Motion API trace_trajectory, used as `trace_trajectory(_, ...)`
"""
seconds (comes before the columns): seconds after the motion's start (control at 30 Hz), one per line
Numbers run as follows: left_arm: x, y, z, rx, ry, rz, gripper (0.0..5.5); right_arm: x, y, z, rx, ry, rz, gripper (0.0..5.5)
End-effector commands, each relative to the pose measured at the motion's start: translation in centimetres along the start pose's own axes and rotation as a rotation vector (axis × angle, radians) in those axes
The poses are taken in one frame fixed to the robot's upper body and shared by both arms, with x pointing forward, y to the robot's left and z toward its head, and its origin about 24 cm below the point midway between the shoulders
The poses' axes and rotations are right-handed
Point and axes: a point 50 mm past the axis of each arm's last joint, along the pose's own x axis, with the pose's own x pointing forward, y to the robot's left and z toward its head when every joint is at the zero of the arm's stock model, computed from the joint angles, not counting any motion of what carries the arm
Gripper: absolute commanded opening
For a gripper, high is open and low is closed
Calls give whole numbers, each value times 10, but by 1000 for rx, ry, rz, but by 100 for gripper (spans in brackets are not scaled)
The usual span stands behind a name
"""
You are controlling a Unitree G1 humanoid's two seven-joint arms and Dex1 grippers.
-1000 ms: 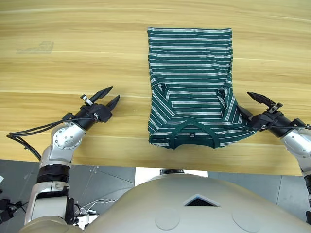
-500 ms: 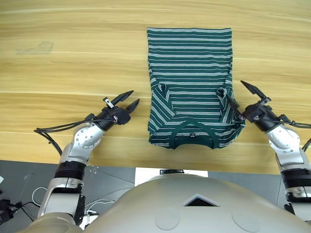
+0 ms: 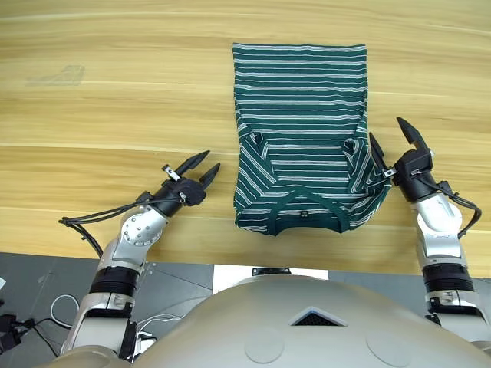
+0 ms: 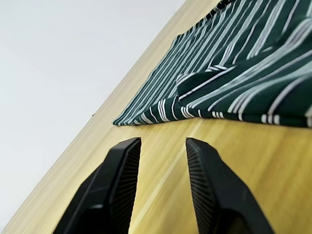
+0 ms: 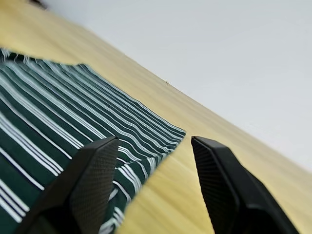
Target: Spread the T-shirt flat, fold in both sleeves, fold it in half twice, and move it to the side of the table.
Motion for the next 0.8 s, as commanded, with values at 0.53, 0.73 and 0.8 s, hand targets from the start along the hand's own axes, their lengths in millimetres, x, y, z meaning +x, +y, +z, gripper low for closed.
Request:
trace_trajectory(0.53,-2,-15,2,-21,3,5,169,1,-27,22,-790,-91,132,275)
trace_trajectory(0.73,-3,-20,3,-26,7,4,169,1,-23,27,-795,-157,140,275)
trace_trajectory(0.8,-2,-23,3,-31,6,3,169,3,-26,24,-509,-79,71,275)
